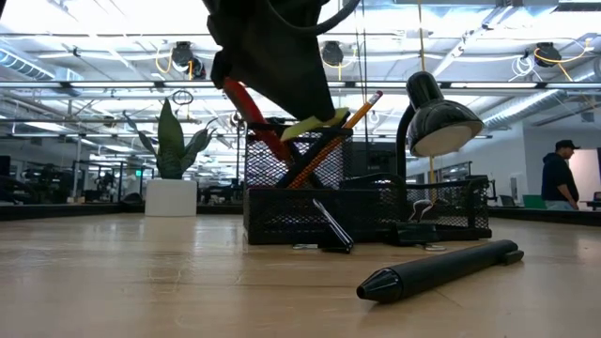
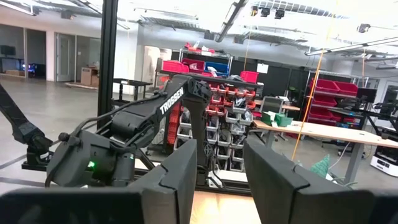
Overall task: Pick and place office supplies into organizer
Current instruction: Put the green eraser into the black desk organizer
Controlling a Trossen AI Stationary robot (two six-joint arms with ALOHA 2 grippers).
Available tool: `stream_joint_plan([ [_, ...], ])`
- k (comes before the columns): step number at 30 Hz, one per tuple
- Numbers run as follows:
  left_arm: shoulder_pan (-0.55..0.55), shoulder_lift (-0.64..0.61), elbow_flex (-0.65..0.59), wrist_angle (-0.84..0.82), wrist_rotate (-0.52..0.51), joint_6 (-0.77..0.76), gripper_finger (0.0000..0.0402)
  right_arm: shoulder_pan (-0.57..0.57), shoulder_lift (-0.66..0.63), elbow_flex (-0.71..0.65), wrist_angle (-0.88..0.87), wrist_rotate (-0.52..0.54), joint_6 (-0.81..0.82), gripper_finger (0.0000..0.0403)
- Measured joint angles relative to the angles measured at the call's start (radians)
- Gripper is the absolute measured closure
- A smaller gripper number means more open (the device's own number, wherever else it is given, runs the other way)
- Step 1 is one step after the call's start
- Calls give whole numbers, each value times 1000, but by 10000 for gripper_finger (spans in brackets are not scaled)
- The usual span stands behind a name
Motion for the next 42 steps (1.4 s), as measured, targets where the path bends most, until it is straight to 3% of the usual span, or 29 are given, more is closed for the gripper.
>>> stream_joint_plan([
  [14, -89, -1, 57, -10, -104, -1, 339, 0, 0, 0, 0, 1, -13, 280],
  [28, -146, -3, 84, -125, -195, -187, 339, 0, 0, 0, 0, 1, -17, 280],
  [35, -142, -3, 84, -170, -225, -191, 339, 0, 0, 0, 0, 0, -13, 280],
  [42, -115, -3, 83, -186, -336, -110, 339, 0, 0, 0, -6, 0, -10, 280],
])
